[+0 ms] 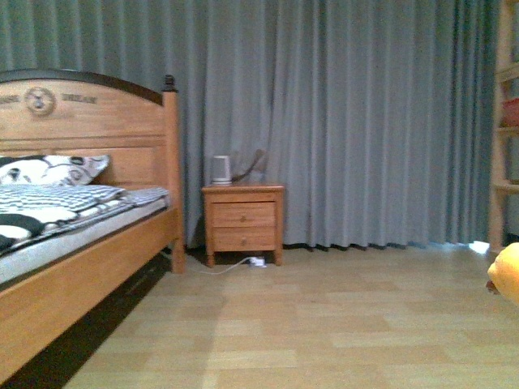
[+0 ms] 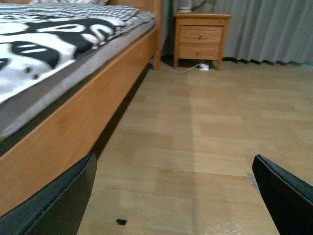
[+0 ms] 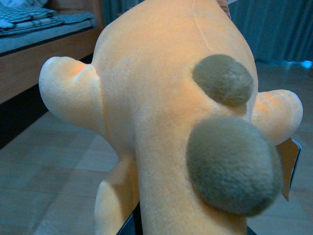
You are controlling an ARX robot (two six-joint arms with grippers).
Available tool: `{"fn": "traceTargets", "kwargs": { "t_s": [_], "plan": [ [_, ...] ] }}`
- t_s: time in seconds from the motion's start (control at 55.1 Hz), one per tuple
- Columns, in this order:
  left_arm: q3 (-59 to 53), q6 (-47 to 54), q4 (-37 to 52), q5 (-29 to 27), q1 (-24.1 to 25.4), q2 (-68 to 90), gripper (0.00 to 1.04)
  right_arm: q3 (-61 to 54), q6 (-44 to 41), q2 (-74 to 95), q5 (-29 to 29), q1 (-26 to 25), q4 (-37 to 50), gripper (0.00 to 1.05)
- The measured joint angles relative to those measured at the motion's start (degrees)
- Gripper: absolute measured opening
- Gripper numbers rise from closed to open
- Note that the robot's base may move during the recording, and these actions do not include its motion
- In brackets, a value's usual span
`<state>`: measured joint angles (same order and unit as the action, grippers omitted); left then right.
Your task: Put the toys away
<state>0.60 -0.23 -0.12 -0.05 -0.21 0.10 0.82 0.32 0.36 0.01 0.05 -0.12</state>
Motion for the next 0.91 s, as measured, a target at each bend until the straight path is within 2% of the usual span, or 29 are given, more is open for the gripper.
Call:
{"fn": "traceTargets", "kwargs": {
  "t_s": [0.907],
  "plan": [
    [0.00, 0.00, 0.00, 0.07, 0.00, 0.00, 0.98, 0.00, 0.00, -0.02, -0.17, -0.07, 0.00, 0.07]
  ]
}}
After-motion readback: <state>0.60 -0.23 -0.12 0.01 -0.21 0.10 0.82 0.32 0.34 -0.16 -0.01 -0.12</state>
